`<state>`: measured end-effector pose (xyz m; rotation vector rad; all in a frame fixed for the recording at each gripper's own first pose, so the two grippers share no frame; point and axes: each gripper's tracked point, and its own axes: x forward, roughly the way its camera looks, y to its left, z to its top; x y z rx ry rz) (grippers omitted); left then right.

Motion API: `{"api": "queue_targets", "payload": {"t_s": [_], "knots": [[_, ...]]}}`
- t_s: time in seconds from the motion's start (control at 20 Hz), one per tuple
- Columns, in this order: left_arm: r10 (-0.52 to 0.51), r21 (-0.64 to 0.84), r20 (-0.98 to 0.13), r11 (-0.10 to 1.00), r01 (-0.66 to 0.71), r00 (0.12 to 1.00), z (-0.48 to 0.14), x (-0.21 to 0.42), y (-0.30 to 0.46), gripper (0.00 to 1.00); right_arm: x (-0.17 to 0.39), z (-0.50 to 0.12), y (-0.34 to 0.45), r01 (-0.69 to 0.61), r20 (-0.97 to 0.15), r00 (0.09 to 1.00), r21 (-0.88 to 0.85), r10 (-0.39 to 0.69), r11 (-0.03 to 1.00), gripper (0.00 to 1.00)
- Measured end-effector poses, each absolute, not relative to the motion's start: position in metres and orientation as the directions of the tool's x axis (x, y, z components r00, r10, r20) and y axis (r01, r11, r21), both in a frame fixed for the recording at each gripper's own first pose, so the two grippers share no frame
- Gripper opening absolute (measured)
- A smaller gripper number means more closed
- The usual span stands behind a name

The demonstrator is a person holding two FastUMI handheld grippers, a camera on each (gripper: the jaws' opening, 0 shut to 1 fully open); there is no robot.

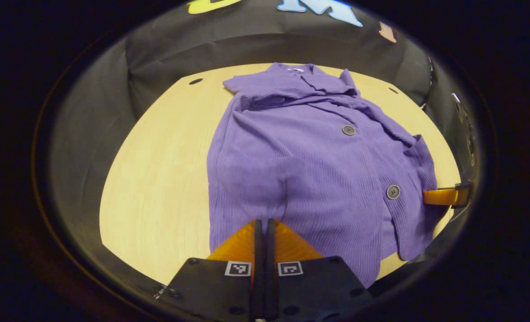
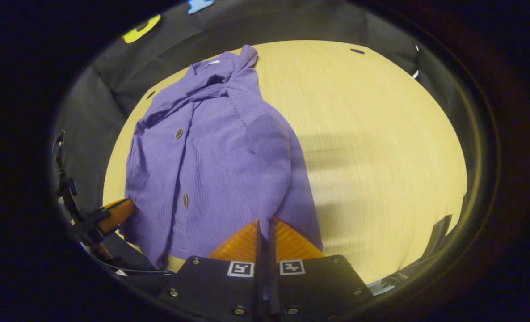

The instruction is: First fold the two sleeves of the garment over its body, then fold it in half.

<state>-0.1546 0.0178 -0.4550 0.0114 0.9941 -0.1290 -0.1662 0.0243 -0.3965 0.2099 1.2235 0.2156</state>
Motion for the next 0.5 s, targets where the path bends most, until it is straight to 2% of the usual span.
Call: {"api": "queue_targets", "payload": {"t_s": [0.1, 0.5], "knots": [[-0.103, -0.048, -0.836, 0.992, 0.116, 0.539, -0.454, -0.154, 0.018, 0.06, -0.166, -0.397, 0.026, -0.076, -0.916, 0.306, 0.248, 0.259, 0.966, 0.0], [-0.135, -0.105, -0.788, 0.991, 0.084, 0.601, -0.413, -0.115, 0.018, 0.07, -0.121, -0.347, 0.046, -0.055, -0.854, 0.409, 0.327, 0.321, 0.943, 0.01]]}}
